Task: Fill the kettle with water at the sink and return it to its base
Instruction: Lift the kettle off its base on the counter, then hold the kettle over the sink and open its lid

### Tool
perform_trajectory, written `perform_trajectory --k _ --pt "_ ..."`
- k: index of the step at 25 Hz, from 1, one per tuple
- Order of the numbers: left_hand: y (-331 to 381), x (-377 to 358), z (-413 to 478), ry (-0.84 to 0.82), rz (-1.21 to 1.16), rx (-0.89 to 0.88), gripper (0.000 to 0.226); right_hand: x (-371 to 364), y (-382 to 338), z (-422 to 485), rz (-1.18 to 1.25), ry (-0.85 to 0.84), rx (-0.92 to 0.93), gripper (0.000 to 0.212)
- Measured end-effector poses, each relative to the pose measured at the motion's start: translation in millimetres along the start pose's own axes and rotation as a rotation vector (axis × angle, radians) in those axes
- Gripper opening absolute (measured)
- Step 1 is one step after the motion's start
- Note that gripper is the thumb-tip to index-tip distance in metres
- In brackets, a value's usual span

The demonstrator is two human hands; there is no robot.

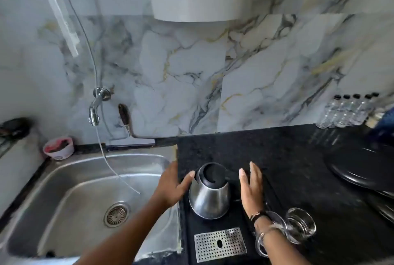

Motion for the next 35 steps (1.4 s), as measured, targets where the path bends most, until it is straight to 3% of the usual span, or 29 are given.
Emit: perform_trajectory --k 2,4,9,11,16,21,27,30,35 --pt "-10 -34 -8 -0.197 -0.128 0.08 0.09 0 25 -3 0.141 -0.042 -0.153 0.059" --pt "-18 -56 -15 -0.291 -0.224 0.136 0.091 2 40 -1 0.187 -0.051 -0.22 0.066" --pt "-25 -71 -1 -0.242 -0.332 0.252 0.115 -5 33 18 0.283 -0.089 -0.236 0.057" --pt "-24 -67 2 -0.203 -0.337 0.248 0.109 -9 24 22 0.321 -0.087 -0.235 0.052" --pt "-4 -20 13 0.003 -0.329 0.205 0.088 -31 -38 57 0.45 -0.196 -0.173 0.058" --pt "1 54 34 0.173 -0.343 0.158 0.093 -74 -112 87 0.525 -0.326 -0.064 0.051" --pt "-34 148 52 0.214 -0.32 0.177 0.087 -160 -166 85 0.54 -0.349 -0.068 0.045" --pt "-63 187 59 0.191 -0.341 0.165 0.095 -205 -184 76 0.548 -0.343 -0.1 0.042" --pt "-102 228 67 0.112 -0.375 0.141 0.093 -268 -200 70 0.508 -0.334 -0.132 0.06"
Point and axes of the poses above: each hand's wrist, its own z-axis towards the middle knuckle, its own x-axis out of the back of the hand, y = z × x, the point moved 3 cm from there along z, towards the middle knuckle, and after that the axes turned 5 degrees about -z, right-handed, at the moved point
